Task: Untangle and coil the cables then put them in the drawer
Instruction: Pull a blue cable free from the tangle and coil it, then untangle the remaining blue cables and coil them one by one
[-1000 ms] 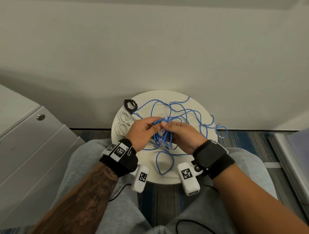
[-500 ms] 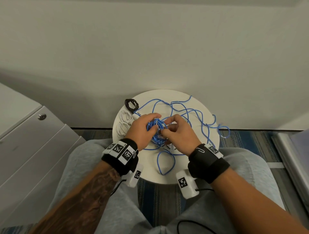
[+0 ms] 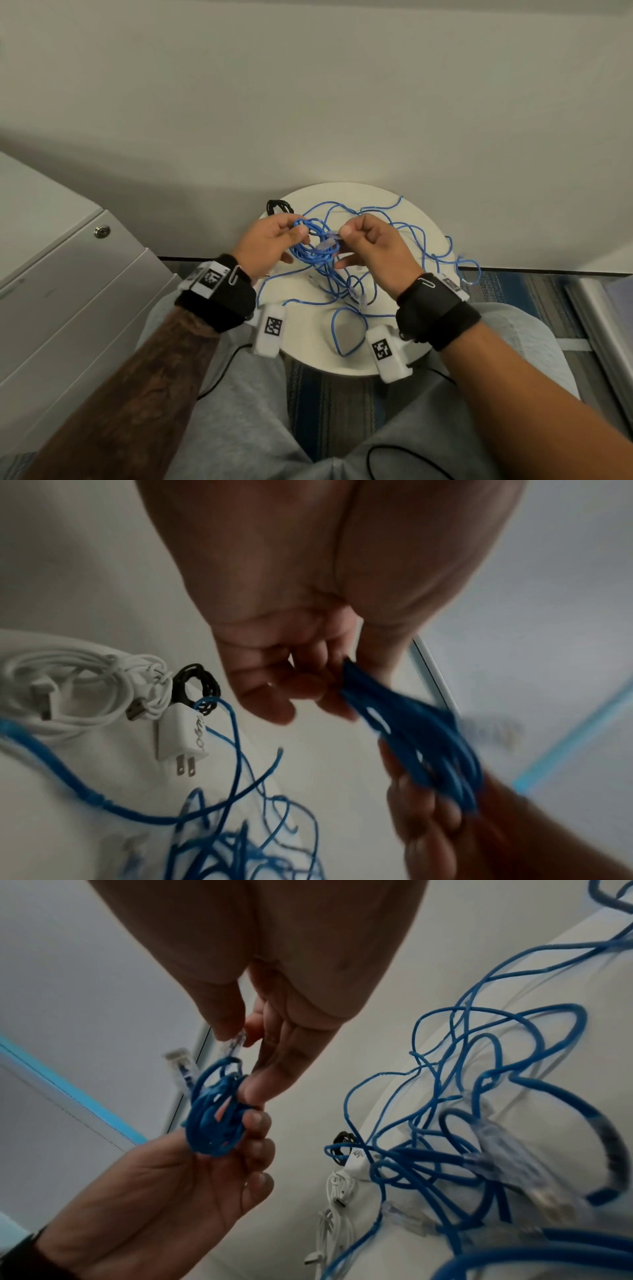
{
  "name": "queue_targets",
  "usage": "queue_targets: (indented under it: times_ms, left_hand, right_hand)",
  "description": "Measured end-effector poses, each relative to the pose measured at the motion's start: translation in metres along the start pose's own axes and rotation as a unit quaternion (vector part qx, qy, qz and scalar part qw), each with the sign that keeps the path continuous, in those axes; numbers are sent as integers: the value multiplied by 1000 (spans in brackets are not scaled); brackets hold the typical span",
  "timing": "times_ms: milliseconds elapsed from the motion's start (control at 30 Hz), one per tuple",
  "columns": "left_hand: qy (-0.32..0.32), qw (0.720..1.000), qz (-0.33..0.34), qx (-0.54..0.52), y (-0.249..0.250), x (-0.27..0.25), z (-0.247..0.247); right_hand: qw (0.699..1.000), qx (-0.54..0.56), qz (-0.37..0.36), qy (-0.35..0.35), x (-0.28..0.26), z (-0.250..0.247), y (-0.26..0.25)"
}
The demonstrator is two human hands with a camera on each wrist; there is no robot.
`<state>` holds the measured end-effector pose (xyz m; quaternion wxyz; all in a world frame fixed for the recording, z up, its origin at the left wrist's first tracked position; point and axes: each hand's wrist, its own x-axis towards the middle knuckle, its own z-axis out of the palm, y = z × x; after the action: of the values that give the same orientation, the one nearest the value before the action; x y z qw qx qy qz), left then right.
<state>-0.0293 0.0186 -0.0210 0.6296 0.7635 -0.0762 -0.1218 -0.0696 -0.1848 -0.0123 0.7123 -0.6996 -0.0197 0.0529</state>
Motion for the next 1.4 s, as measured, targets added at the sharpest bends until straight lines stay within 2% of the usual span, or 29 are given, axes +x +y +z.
queue_targets:
  times_ms: [67, 100, 167, 233, 300, 400, 500, 567, 700, 833, 933, 1067, 1200, 1300, 1400]
  left_hand:
    - [-24, 997, -32, -61, 4, 4, -13]
    - [-17, 996, -38, -79, 5, 5, -18]
    - [36, 996, -26, -72, 3, 7, -23]
    - [109, 990, -24, -86, -3, 9, -29]
    - [173, 975, -43, -136, -8, 11, -37]
    - [214, 959, -62, -177, -14, 13, -45]
    - [218, 958, -69, -171, -17, 16, -45]
    - [221, 959, -70, -165, -18, 17, -44]
    - [265, 946, -80, -165, -20, 23, -47]
    - [299, 940, -97, -131, -22, 34, -54]
    - [273, 955, -101, -52, -14, 56, -50]
    - [175, 970, -92, 139, -8, 101, -35]
    - [63, 954, -84, 281, -2, 136, -12]
    - [-38, 927, -91, 362, -5, 148, -2]
    - [-59, 918, -95, 381, -10, 149, -5]
  right_hand:
    - [999, -44, -6, -20, 7, -1, -4]
    - [996, -78, -14, -30, 11, 0, -6]
    - [986, -163, -30, -33, 21, 3, -6]
    - [968, -248, -23, 19, 35, 1, -2]
    - [944, -325, 16, 59, 49, -2, 5]
    - [902, -420, 99, -10, 64, 6, 20]
    - [889, -435, 136, -47, 72, 26, 35]
    - [901, -414, 123, -40, 74, 32, 40]
    - [960, -275, 50, -23, 58, 22, 25]
    - [987, -162, -4, -5, 32, 3, -1]
    - [995, -99, -23, -3, 22, -7, -11]
    - [1000, -4, -5, 10, 16, -10, -13]
    - [1000, -14, -3, -4, 14, -7, -9]
    - [999, -36, -6, -12, 15, -7, -8]
    - [1000, -27, -6, -6, 16, -8, -10]
